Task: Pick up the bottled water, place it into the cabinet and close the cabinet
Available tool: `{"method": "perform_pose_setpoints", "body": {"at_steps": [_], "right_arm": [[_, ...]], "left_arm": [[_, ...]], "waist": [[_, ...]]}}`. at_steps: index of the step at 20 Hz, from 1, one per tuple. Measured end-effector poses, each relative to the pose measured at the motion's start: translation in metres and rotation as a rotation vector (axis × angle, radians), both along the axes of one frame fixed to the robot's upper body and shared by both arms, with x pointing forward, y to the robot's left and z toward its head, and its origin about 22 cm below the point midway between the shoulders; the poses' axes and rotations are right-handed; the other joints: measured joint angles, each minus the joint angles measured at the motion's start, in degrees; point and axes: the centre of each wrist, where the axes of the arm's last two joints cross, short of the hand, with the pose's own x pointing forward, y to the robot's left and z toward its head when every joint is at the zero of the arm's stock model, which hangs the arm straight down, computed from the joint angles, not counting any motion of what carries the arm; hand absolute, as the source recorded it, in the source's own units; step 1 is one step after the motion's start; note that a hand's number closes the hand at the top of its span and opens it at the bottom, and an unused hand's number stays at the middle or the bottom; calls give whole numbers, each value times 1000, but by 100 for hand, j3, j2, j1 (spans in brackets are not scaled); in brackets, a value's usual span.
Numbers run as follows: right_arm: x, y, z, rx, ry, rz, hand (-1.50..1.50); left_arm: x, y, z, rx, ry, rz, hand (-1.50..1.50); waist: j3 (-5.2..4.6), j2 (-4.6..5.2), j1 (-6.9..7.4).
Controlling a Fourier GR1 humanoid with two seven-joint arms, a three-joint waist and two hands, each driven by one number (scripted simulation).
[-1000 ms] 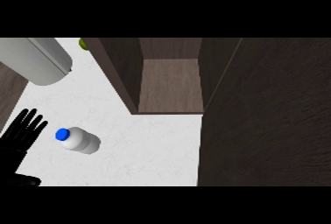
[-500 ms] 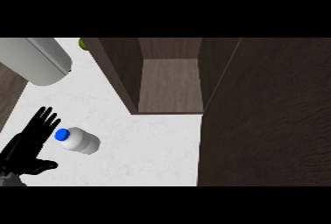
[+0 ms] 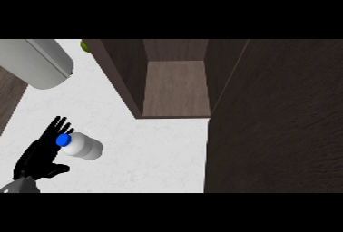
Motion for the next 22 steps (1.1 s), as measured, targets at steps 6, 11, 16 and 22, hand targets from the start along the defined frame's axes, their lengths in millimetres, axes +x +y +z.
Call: {"method": "perform_pose_setpoints", "body": {"at_steps": [6, 11, 16, 22], "right_arm": [[-5, -3, -1, -11, -3, 5, -150], [0, 0, -4, -8, -10, 7, -150], [5, 0, -1, -4, -5, 9, -150], [6, 1, -4, -2, -4, 9, -150]], "left_arm": [[6, -11, -19, -21, -5, -1, -150], [6, -12, -28, -30, 14, 0, -150], [11, -21, -32, -39, 16, 3, -150], [15, -25, -33, -114, 27, 2, -150]], "waist": [[-2, 6, -15], [-4, 14, -31], [19, 9, -31], [28, 7, -38]]}}
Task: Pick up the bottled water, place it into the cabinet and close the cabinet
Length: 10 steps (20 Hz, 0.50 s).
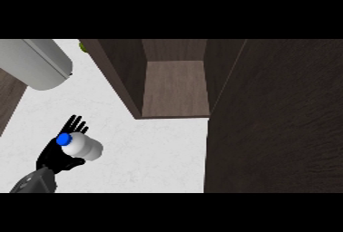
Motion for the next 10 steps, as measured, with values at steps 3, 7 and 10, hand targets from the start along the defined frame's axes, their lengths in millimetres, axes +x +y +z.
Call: {"method": "perform_pose_setpoints", "body": {"at_steps": [3, 7, 10], "right_arm": [[-1, -1, -1, 1, 0, -1, -150], [0, -3, -1, 7, 4, 5, -150], [3, 1, 0, 11, 9, 4, -150]], "left_arm": [[1, -6, -2, -30, -3, -6, -150], [3, -11, -3, -69, -6, -18, -150], [5, -15, -4, -89, -11, -29, -150]], "waist": [[13, -8, -6], [27, -14, 7], [35, -23, 24]]}}
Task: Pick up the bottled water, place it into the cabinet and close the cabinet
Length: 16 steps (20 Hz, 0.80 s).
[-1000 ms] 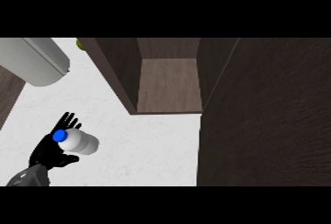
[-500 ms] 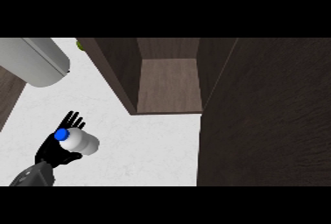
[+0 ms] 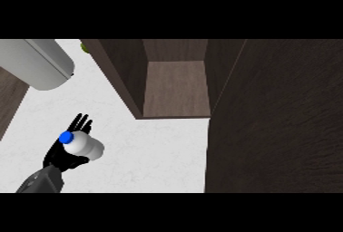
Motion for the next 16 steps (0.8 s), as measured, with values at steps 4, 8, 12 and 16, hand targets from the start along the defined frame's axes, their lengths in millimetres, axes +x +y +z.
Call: {"method": "perform_pose_setpoints", "body": {"at_steps": [4, 8, 12, 16], "right_arm": [[0, -1, -1, 0, 6, 10, -150], [1, -1, -5, -1, 5, 6, -150], [1, 1, -5, 2, 6, -1, -150], [2, 4, -3, -2, 0, 2, -150]], "left_arm": [[4, -9, -1, -10, -11, -29, 150], [4, -17, -4, -16, -3, -70, 150], [7, -29, -6, -53, 2, -100, 150], [7, -38, -9, -57, -2, -115, 150]], "waist": [[5, -4, -7], [-4, 4, -9], [-40, 18, -13], [-54, 27, -13]]}}
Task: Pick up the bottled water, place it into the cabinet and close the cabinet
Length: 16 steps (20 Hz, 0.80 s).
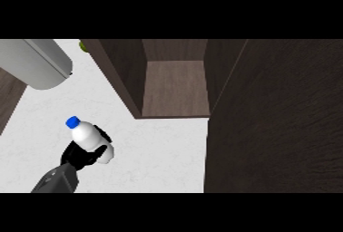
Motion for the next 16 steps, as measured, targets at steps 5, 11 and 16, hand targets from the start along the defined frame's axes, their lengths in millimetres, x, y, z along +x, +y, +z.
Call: {"method": "perform_pose_setpoints", "body": {"at_steps": [5, 11, 16], "right_arm": [[2, -7, -7, -7, 6, -4, -150], [-2, -6, -8, -4, 10, -11, -150], [-8, -6, -10, -2, 17, -9, -150]], "left_arm": [[4, -3, 2, 15, -25, 16, 150], [-12, -4, -5, 56, -115, 201, 150], [-15, -14, -8, 30, -168, 298, 150]], "waist": [[-7, -1, 17], [-7, -14, 58], [-5, -24, 69]]}}
